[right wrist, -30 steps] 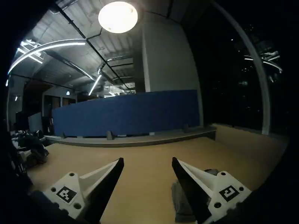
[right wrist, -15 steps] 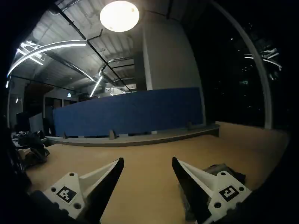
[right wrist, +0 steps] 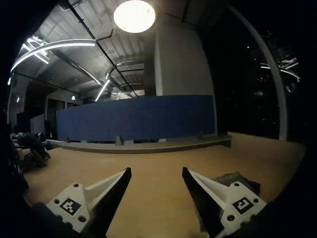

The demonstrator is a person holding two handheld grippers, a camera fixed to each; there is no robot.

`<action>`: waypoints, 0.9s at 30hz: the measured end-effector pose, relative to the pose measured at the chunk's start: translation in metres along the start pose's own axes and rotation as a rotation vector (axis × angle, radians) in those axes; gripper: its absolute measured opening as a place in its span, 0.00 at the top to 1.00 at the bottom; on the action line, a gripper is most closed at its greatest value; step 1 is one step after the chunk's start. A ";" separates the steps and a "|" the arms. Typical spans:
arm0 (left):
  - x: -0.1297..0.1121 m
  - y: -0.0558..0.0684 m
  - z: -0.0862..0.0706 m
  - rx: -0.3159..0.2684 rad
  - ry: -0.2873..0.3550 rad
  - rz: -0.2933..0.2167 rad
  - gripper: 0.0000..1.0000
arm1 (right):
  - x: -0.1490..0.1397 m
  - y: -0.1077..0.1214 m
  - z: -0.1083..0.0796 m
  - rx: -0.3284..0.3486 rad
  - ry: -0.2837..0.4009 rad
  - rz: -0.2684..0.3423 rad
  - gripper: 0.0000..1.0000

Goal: Fold towel

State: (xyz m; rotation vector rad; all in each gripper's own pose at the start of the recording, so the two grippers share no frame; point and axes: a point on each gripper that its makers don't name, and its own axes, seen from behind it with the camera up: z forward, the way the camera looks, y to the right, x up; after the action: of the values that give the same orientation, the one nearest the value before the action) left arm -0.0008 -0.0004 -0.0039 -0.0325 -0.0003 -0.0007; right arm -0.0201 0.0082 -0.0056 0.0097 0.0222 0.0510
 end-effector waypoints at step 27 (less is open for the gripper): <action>0.000 0.001 0.001 0.000 0.000 0.000 0.05 | 0.003 -0.008 -0.001 -0.010 -0.005 -0.046 0.00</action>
State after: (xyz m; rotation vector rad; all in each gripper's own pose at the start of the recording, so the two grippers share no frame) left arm -0.0004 0.0003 -0.0030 -0.0325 -0.0003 -0.0007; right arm -0.0172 0.0007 -0.0069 -0.0009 0.0172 0.0048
